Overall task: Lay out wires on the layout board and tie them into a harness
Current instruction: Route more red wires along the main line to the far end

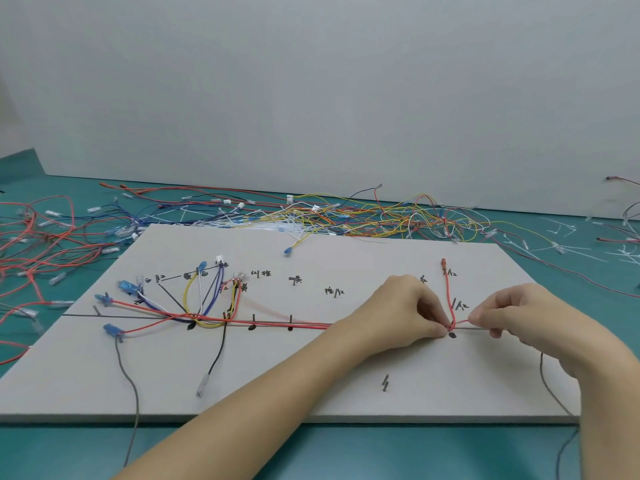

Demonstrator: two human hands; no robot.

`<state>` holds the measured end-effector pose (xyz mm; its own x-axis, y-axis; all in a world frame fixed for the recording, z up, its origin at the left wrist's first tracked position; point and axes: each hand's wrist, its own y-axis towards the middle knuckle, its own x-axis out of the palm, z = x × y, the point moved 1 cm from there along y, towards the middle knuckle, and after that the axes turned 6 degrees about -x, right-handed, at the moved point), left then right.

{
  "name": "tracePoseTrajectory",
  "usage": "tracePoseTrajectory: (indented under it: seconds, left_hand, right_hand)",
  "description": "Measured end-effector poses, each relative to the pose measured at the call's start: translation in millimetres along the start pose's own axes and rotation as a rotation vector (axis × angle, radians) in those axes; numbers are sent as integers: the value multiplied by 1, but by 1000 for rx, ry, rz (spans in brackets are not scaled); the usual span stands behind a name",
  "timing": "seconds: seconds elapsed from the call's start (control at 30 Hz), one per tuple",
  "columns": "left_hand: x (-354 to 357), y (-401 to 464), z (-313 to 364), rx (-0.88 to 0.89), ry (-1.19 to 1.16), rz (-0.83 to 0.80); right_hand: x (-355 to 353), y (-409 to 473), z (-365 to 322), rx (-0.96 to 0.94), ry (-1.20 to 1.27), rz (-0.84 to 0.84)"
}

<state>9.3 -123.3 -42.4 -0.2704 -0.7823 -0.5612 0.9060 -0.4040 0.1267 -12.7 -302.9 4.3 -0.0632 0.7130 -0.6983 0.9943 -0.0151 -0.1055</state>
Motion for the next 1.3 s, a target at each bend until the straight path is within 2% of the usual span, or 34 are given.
tracePoseTrajectory:
  seconds: [0.1,0.33,0.53,0.7,0.97,1.1,1.3]
  left_hand:
    - [2,0,1,-10,2,-32]
    - [6,5,3,-53,23,-5]
    - [-1,-4,8,-23,33,-6]
    - [-37,-23,12,-9,386,60]
    - [-144,-75,-16,-350,824,147]
    - [-168,-101,-30,-475,691,171]
    - [-164,-131,-51,-383,558,263]
  right_hand:
    - [-3,-1,2,27,-36,-48]
    - [4,10,-4,-18,27,103]
    - [9,12,-5,-51,16,99]
    - [10,9,-5,-70,20,77]
    - [14,13,-2,-60,-14,100]
    - [16,15,-1,-61,-33,117]
    - [17,15,0,-35,-41,108]
